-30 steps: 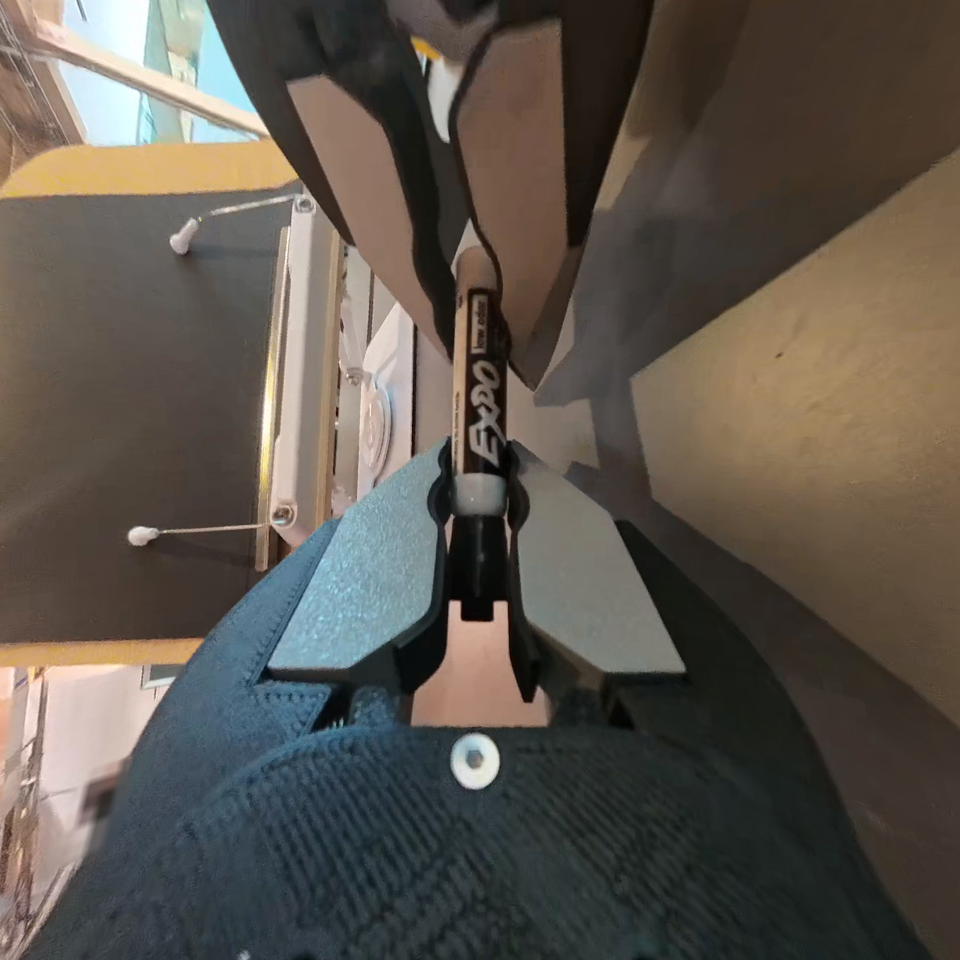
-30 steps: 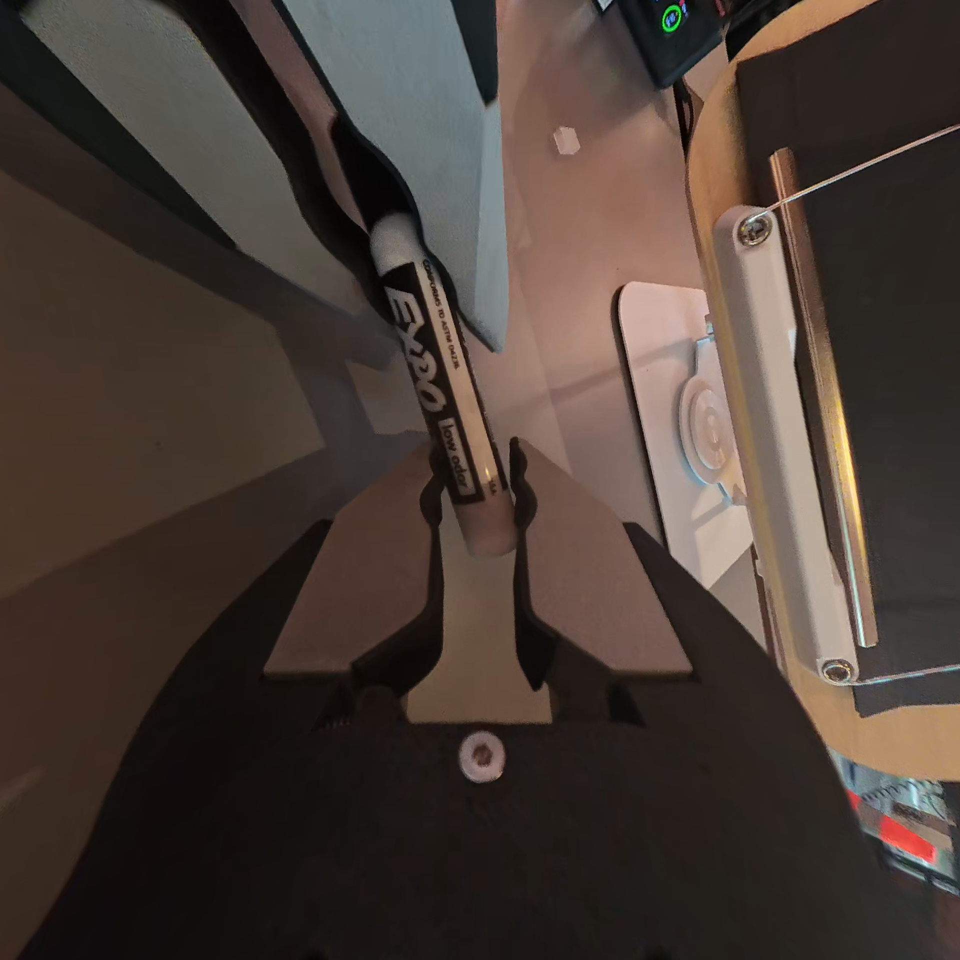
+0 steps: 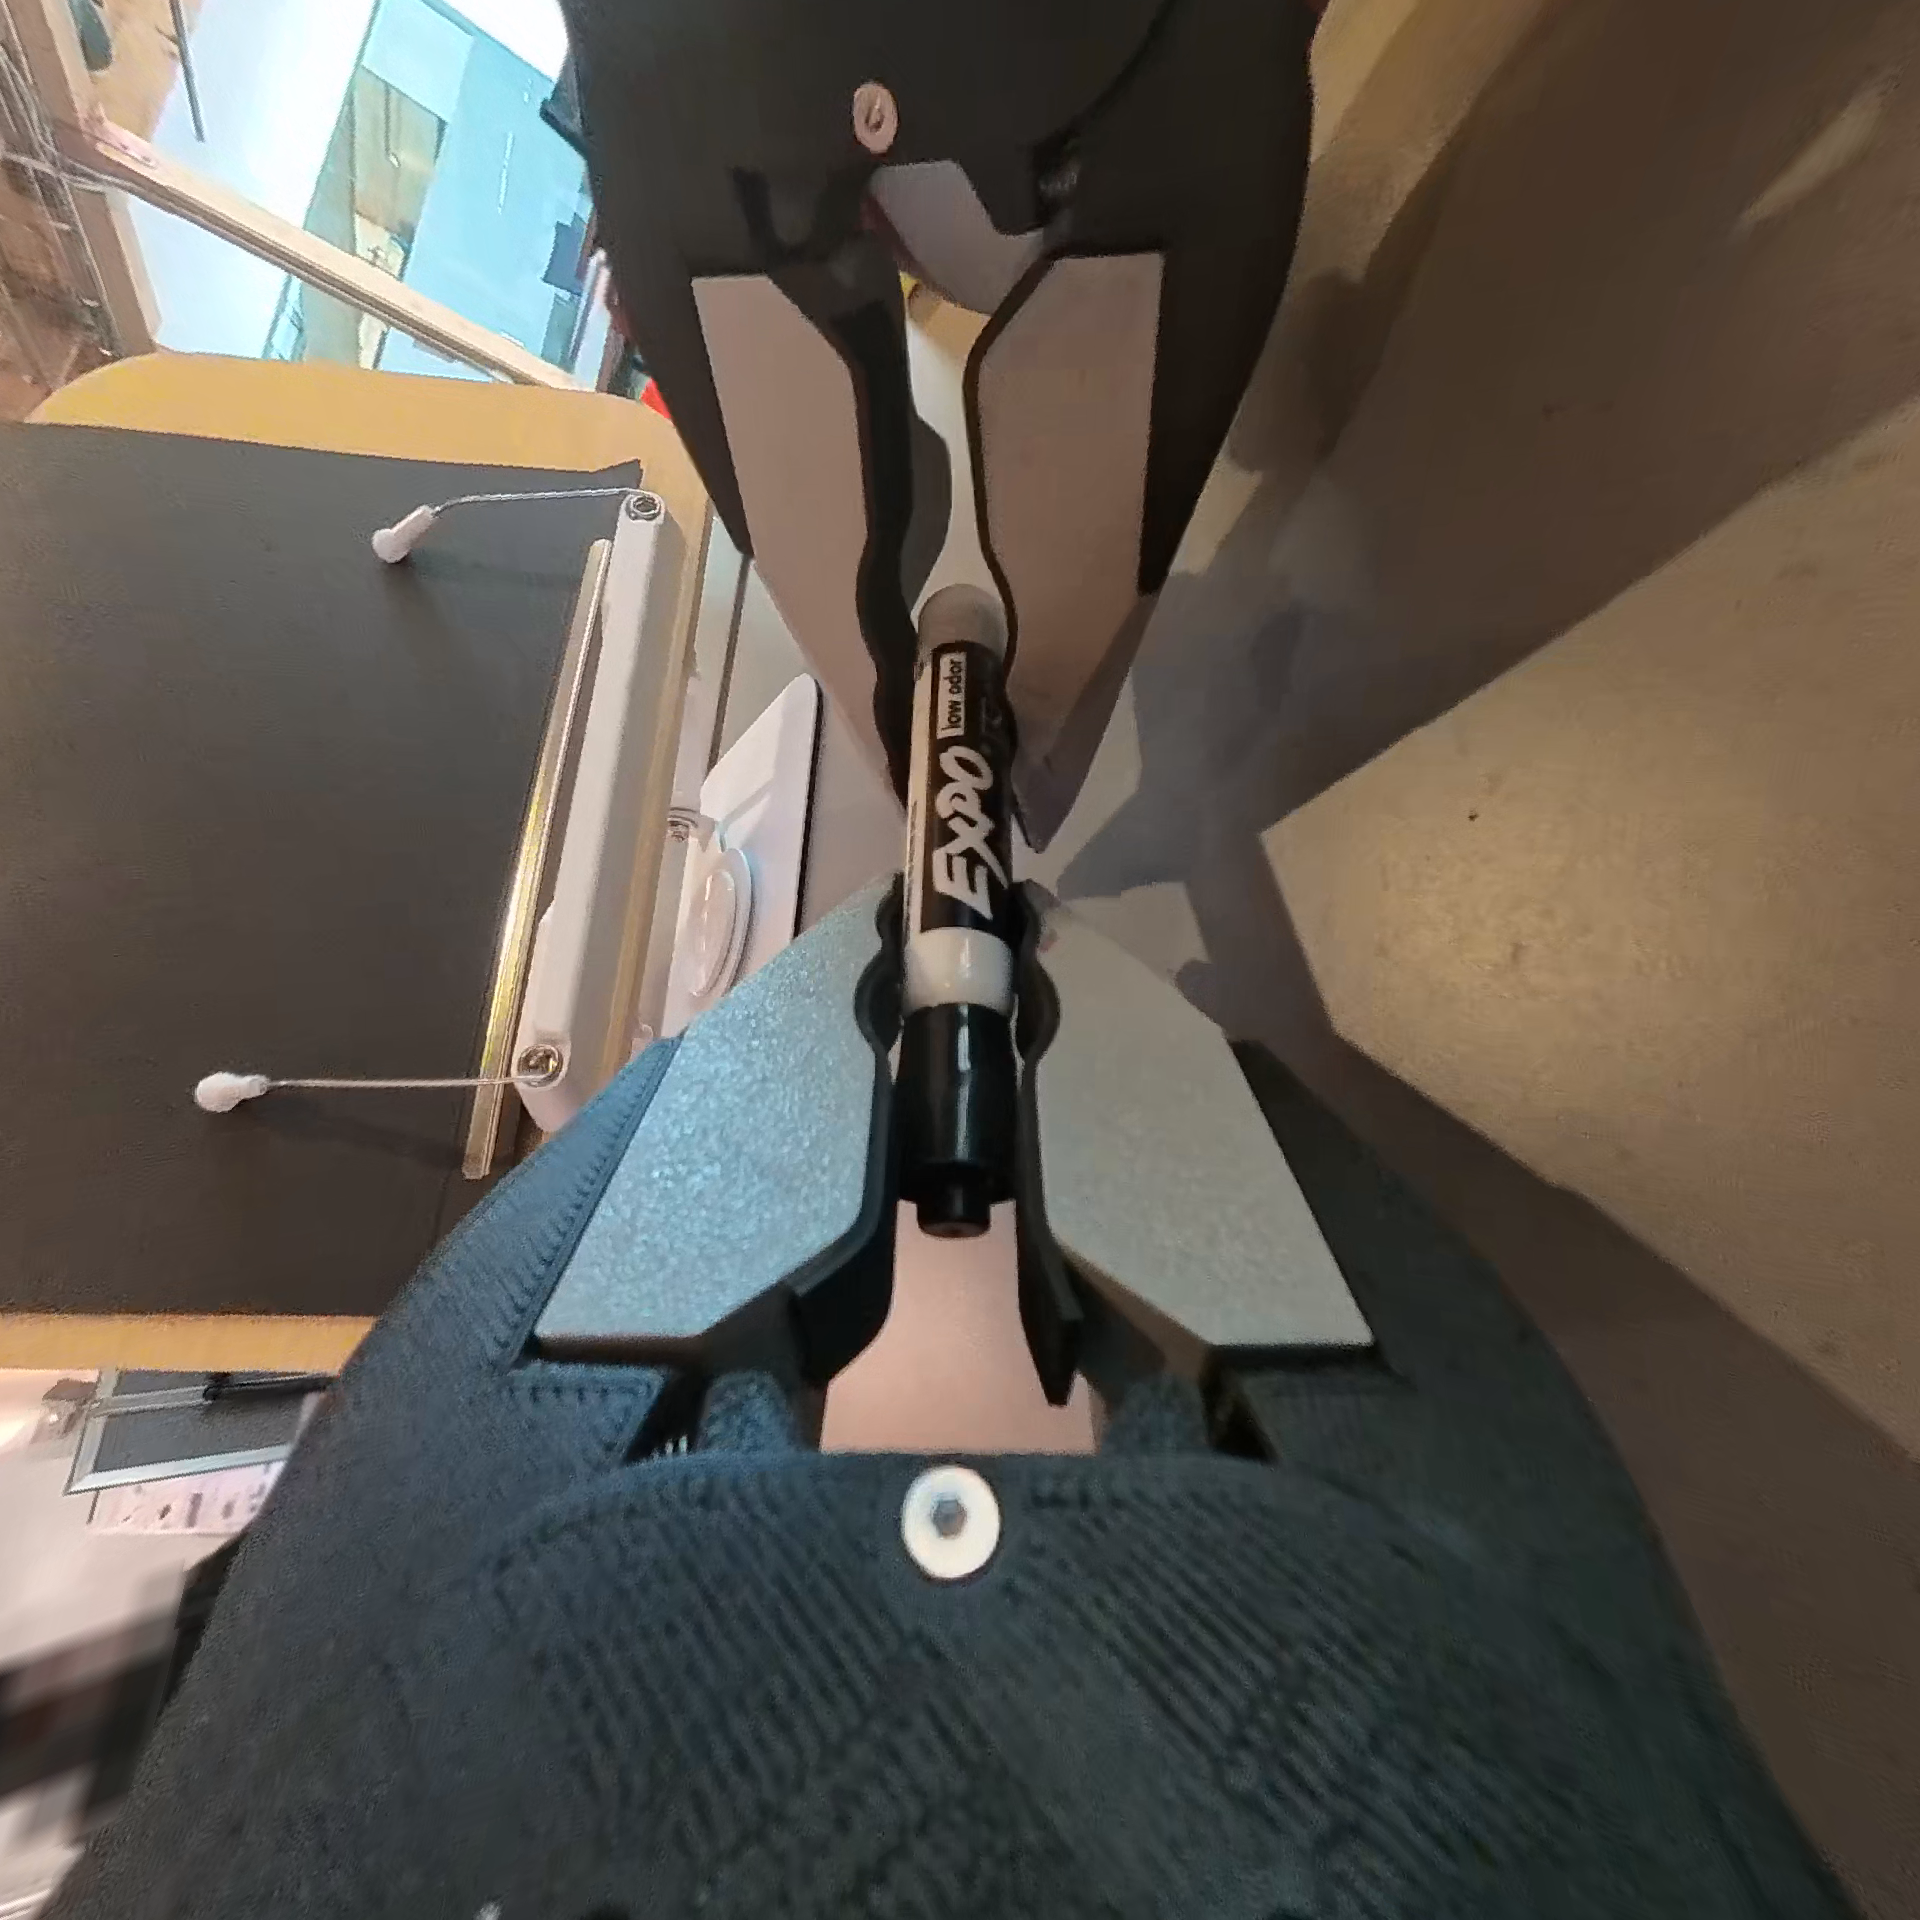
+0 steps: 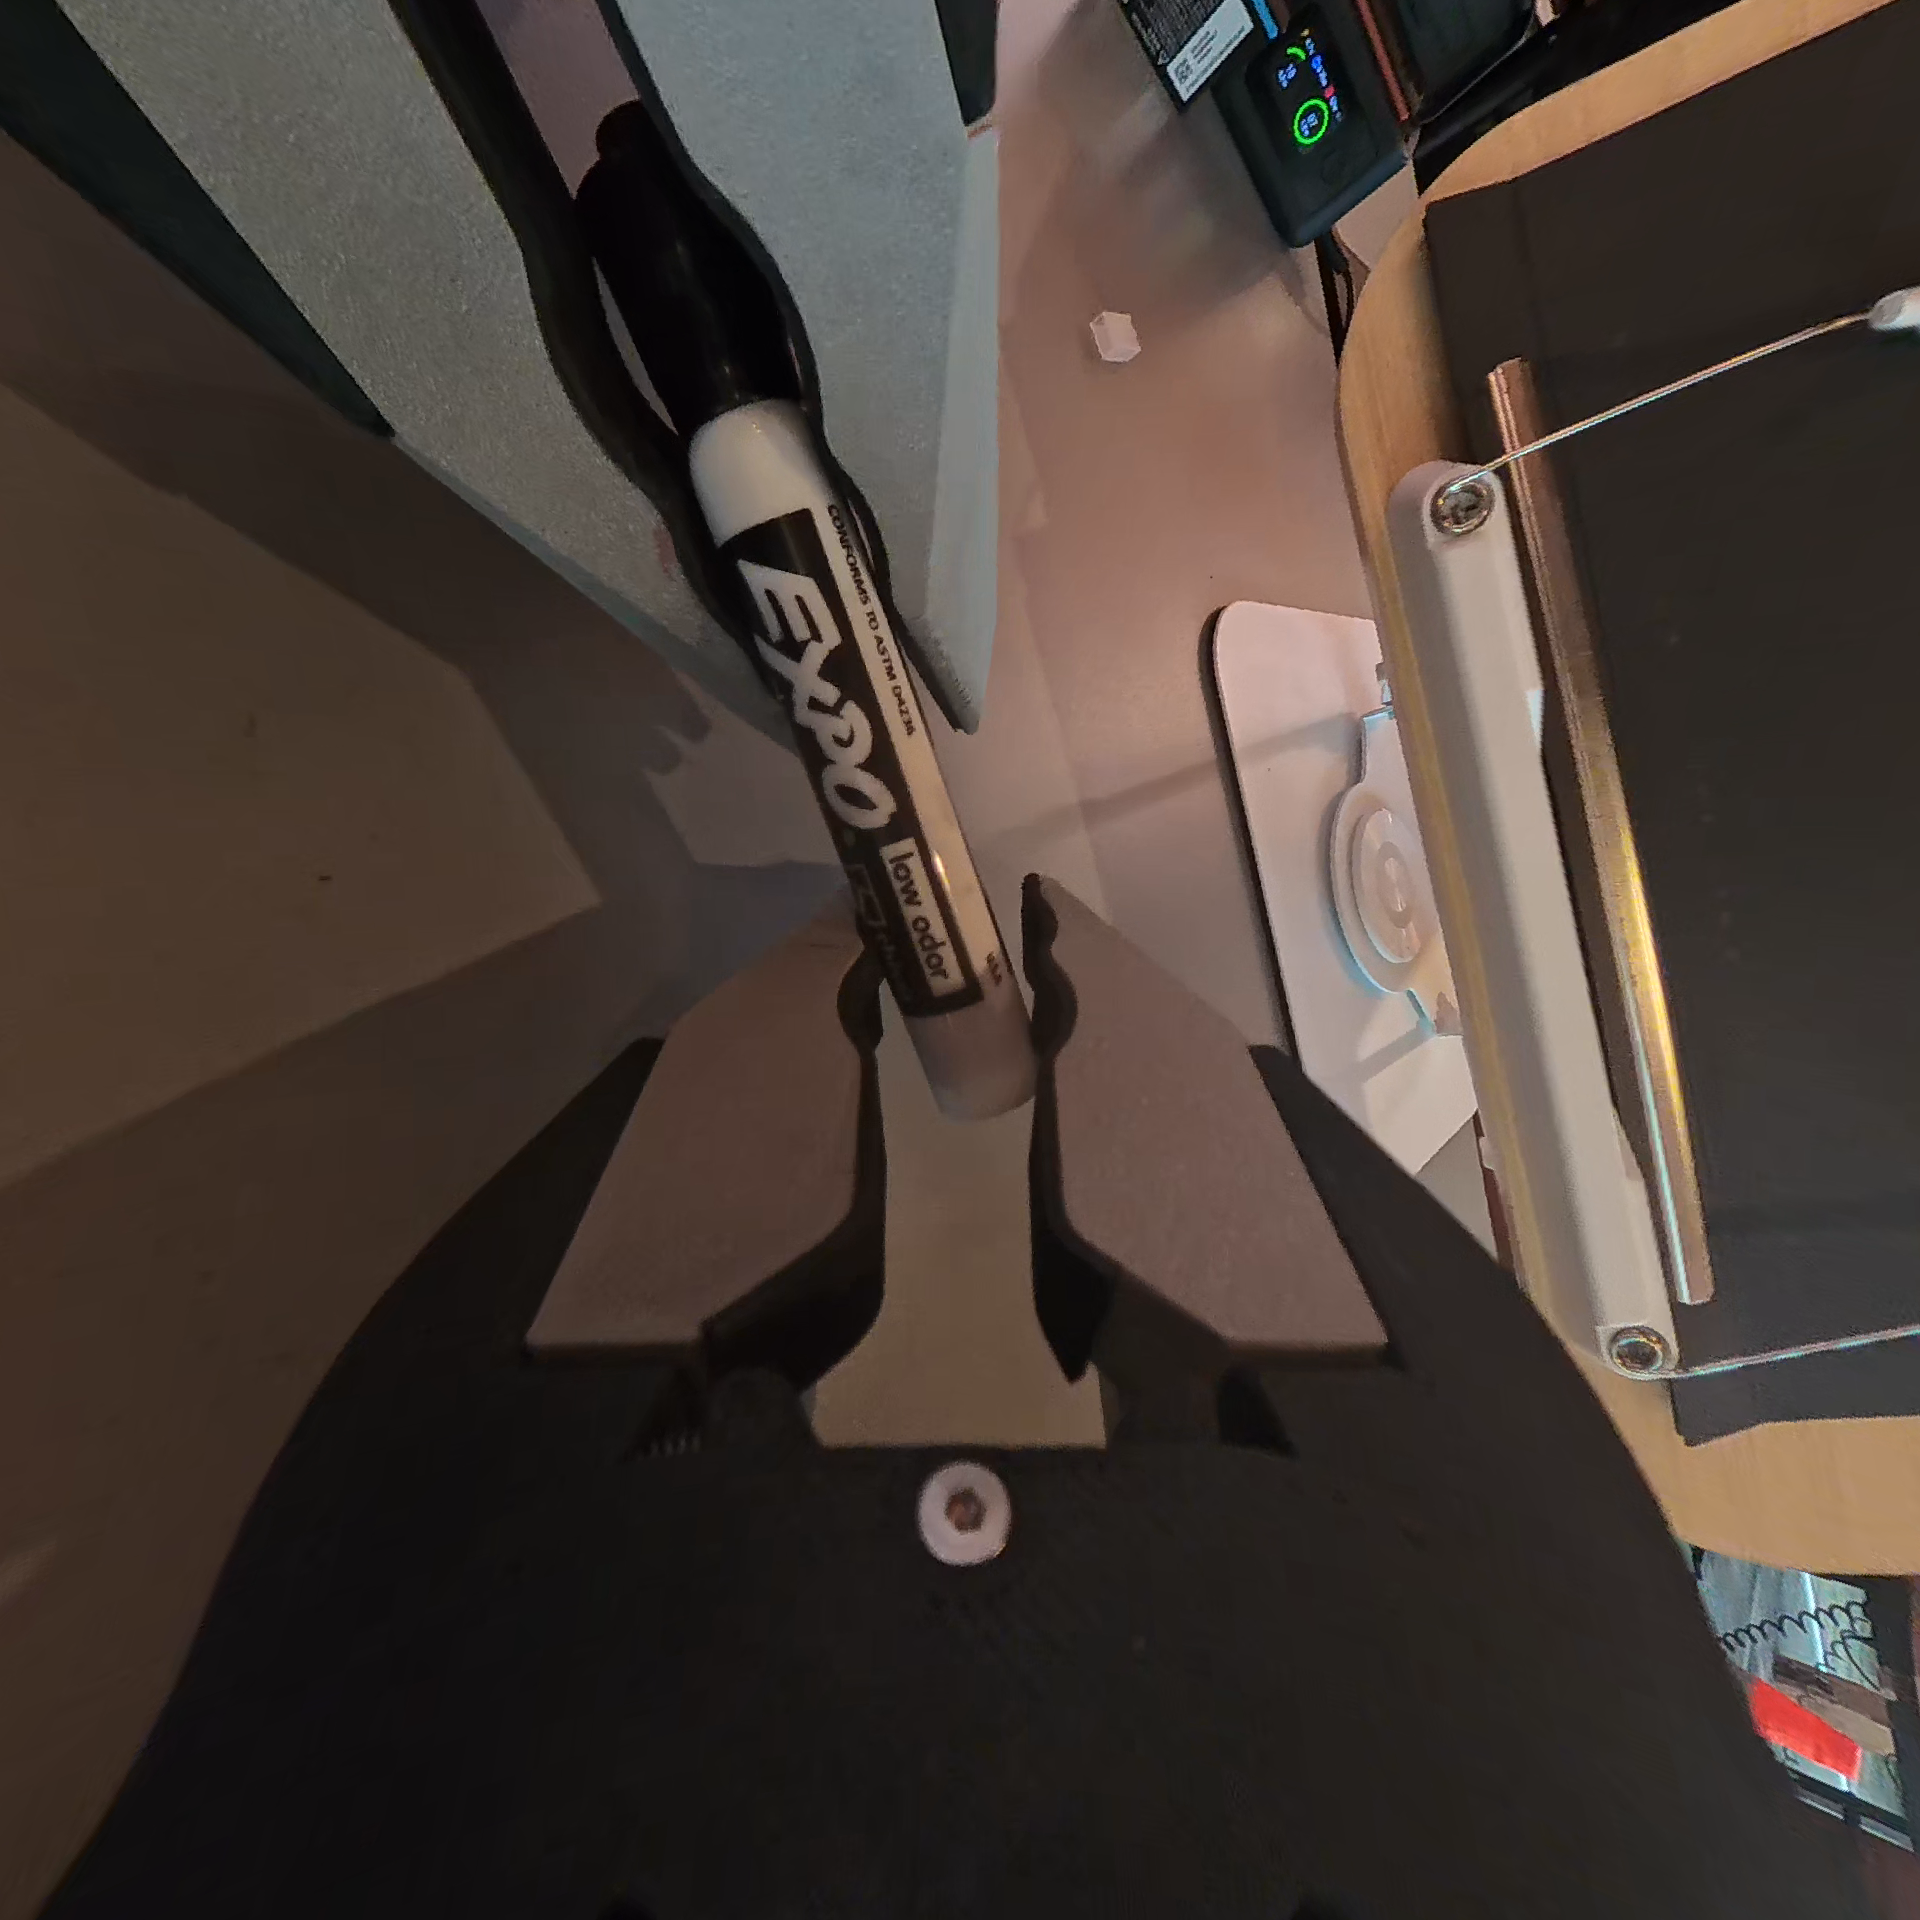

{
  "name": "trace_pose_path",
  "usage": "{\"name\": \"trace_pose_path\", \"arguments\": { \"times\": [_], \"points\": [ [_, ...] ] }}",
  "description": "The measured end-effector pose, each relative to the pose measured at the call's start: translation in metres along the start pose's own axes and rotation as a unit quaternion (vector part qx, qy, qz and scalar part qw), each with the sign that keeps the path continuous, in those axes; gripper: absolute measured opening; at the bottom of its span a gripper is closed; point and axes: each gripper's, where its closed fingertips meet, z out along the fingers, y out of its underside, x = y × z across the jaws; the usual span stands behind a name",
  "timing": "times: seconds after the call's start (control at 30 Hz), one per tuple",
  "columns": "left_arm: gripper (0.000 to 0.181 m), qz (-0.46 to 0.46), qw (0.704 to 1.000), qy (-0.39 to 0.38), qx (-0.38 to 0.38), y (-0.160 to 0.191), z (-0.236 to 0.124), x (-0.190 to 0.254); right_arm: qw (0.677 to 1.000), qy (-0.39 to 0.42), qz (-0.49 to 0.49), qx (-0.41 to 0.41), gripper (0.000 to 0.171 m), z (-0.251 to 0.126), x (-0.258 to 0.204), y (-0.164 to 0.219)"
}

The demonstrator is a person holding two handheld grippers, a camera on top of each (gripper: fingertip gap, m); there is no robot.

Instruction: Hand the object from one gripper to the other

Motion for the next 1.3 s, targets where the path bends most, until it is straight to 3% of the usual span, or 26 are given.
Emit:
{"name": "trace_pose_path", "arguments": {
  "times": [0.43, 1.3],
  "points": [
    [0.017, -0.046, 0.998, 0.018, 0.047, -0.013, -0.006, 0.000, 1.000, -0.001, 0.005, 0.005, 0.022, -0.001, 0.000, -0.001],
    [0.023, -0.123, 0.985, 0.033, 0.119, -0.016, -0.031, -0.017, 0.990, 0.027, -0.067, 0.118, 0.016, -0.027, 0.004, -0.034]
  ]
}}
